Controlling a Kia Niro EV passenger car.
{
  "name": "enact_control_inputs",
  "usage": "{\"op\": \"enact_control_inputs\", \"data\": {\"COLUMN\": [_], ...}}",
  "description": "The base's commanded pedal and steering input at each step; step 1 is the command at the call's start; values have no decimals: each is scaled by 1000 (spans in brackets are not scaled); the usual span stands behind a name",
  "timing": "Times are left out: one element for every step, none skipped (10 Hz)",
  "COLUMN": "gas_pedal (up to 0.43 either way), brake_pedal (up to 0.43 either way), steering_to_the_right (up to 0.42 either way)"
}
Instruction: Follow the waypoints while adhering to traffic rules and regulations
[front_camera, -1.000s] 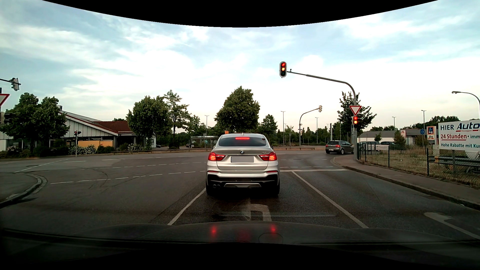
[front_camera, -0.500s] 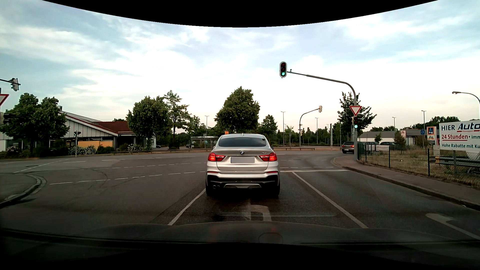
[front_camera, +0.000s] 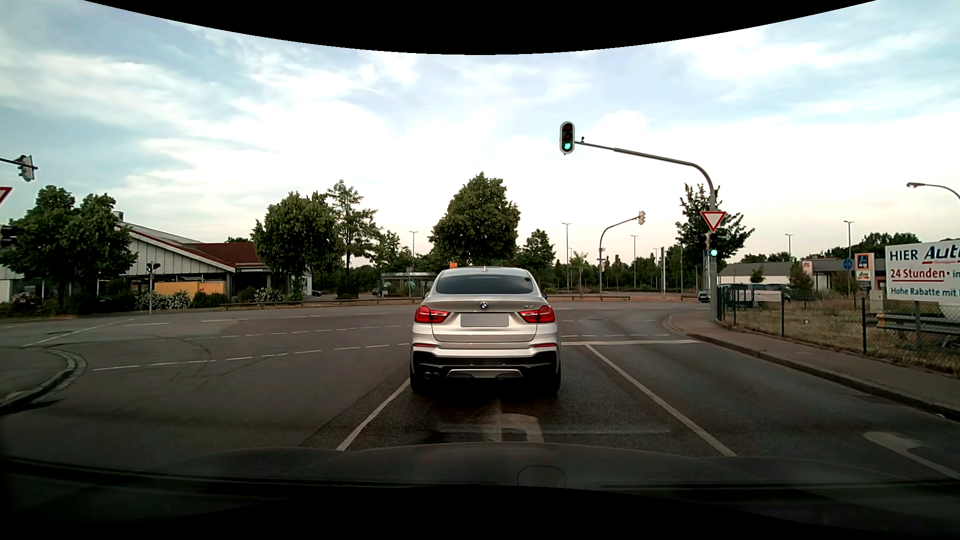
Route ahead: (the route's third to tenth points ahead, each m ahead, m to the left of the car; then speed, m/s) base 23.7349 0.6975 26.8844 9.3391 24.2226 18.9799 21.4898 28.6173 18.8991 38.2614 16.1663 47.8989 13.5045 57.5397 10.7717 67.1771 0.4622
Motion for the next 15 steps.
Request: {"op": "enact_control_inputs", "data": {"gas_pedal": [0, 0, 0, 0, 0, 0, 47, 118, 150, 157, 169, 169, 177, 189, 209], "brake_pedal": [73, 67, 6, 6, 12, 6, 12, 12, 6, 12, 12, 6, 6, 12, 12], "steering_to_the_right": [-14, -15, -15, -14, -15, -14, -15, -15, -13, -9, -5, -1, 0, 0, 0]}}
